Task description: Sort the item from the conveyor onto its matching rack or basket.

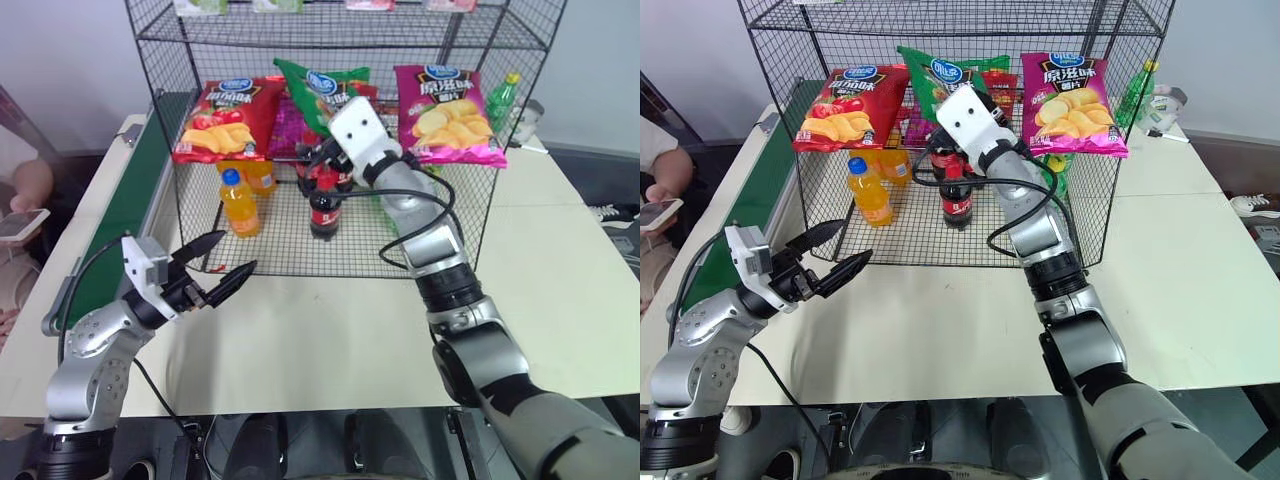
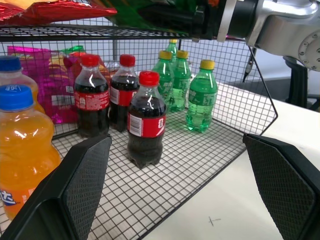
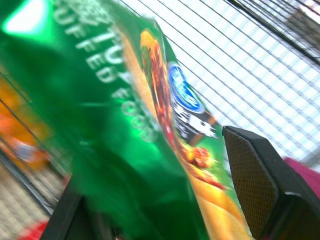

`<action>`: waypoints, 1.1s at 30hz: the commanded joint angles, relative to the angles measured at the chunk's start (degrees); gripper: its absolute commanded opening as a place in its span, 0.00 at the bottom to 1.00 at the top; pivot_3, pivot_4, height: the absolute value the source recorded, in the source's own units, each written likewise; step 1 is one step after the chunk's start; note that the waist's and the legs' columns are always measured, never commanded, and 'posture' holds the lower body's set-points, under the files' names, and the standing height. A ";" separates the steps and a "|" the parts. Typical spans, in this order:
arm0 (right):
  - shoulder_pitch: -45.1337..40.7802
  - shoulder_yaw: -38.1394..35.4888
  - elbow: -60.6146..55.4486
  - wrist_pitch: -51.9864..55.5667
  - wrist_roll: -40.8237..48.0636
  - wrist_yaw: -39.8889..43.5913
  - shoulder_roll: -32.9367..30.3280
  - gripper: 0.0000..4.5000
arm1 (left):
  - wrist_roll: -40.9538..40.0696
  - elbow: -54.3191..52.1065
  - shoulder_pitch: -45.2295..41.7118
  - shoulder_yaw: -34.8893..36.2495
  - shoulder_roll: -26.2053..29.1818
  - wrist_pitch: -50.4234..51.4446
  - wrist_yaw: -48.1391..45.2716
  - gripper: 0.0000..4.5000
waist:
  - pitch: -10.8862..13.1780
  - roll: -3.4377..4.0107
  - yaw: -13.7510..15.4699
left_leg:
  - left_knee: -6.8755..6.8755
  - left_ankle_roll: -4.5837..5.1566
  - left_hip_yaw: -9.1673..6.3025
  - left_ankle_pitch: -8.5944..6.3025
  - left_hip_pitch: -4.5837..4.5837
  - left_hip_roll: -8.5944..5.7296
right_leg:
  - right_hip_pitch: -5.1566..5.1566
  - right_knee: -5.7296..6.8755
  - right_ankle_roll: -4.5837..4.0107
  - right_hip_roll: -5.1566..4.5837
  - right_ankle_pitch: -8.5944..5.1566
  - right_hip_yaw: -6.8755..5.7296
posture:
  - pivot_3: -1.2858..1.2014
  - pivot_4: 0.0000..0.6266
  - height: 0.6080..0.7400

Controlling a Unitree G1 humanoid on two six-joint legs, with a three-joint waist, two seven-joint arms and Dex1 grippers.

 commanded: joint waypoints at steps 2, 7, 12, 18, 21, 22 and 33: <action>0.05 -1.95 -9.88 2.38 6.09 3.36 0.55 0.65 | 0.24 -2.82 0.83 0.11 0.82 -0.44 -0.01 1.00 | 0.00 0.00 0.08 | -0.01 0.00 0.00 0.00 -0.01 0.00 | 0.00 0.00 0.00 -0.01 0.00 0.00 | 0.52 0.24 0.99; 1.15 -1.90 -14.75 6.56 11.25 6.30 1.42 0.65 | 1.03 -2.70 0.95 -0.64 0.94 -0.83 -0.54 1.00 | 0.00 0.00 0.10 | -0.01 0.01 0.00 0.00 -0.01 0.00 | 0.00 0.01 0.00 -0.02 0.00 0.00 | 0.52 0.24 0.99; 2.61 -1.61 -19.26 9.53 17.34 10.27 2.33 0.65 | 1.07 -2.41 0.30 -0.95 1.30 -0.91 -0.49 1.00 | 0.00 0.00 0.11 | -0.01 0.01 0.00 0.00 0.00 0.00 | 0.00 0.01 0.00 -0.02 0.00 -0.01 | 0.52 0.24 0.99; 5.52 -2.52 -27.18 15.48 27.17 16.02 1.45 0.65 | 0.50 -2.72 0.88 -0.22 2.08 -0.94 -1.01 1.00 | 0.00 0.00 0.12 | -0.07 0.01 -0.01 -0.01 -0.01 0.01 | -0.02 0.00 0.00 -0.01 0.00 -0.01 | 0.52 0.24 0.99; 8.05 -6.81 -32.09 19.32 35.23 17.27 0.98 0.65 | -0.13 -3.01 1.43 0.83 3.02 -0.59 -0.93 1.00 | -0.01 -0.02 0.25 | -0.06 0.01 -0.02 -0.01 -0.01 0.00 | 0.01 -0.03 0.00 -0.05 0.00 -0.02 | 0.52 0.24 0.99; 9.29 -8.94 -34.18 22.04 39.18 17.64 0.50 0.65 | -0.34 -3.33 1.72 1.31 3.39 -0.45 -0.75 1.00 | -0.01 -0.02 0.29 | -0.05 0.02 -0.03 -0.01 -0.01 -0.01 | 0.02 -0.03 0.00 -0.06 0.00 -0.04 | 0.52 0.24 0.99; 31.61 -21.49 -43.18 23.24 53.19 34.09 -22.75 0.77 | -11.17 -2.97 6.86 19.17 12.21 8.09 -0.71 1.00 | 0.01 0.02 0.18 | -0.17 0.07 -0.03 -0.04 0.04 0.00 | 0.04 -0.13 -0.01 -0.02 -0.01 0.03 | 0.52 0.24 0.99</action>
